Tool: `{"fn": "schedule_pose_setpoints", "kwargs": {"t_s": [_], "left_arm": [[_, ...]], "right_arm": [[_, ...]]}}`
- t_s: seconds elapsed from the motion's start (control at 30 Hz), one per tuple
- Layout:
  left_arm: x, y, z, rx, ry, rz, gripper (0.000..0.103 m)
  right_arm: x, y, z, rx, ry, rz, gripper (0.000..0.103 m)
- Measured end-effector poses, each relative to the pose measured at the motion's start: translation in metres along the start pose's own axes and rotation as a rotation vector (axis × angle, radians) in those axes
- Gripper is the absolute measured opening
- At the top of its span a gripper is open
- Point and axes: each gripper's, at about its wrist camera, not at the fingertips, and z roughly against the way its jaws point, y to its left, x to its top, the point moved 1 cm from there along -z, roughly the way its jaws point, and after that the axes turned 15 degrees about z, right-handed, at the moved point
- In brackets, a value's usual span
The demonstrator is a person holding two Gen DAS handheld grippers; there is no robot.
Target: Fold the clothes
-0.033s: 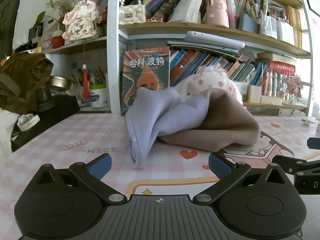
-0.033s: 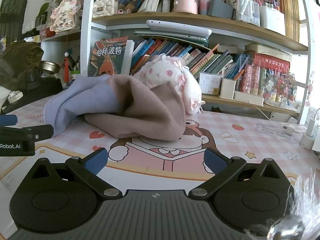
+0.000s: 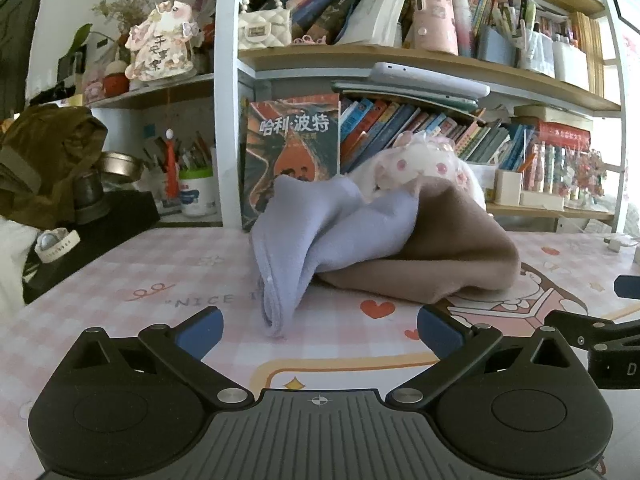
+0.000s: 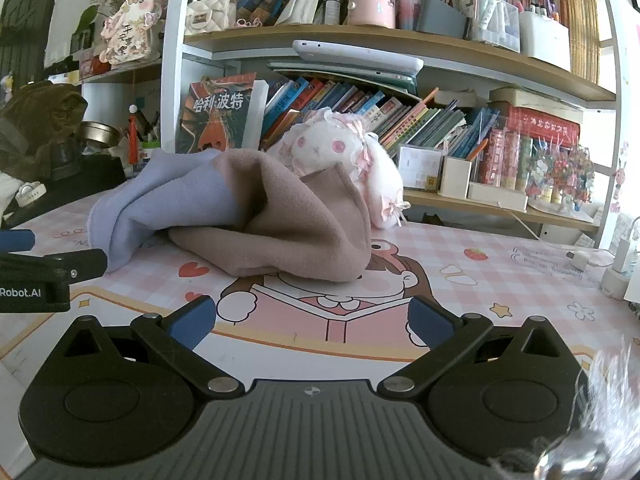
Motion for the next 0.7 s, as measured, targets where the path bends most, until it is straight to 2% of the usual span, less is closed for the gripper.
{"fn": "schedule_pose_setpoints", "kwargs": {"t_s": [0.7], "left_arm": [[0.004,0.004,0.001,0.012,0.005,-0.016,0.103]], "right_arm": [[0.000,-0.002,0.003,-0.002,-0.008,-0.022,0.103]]}}
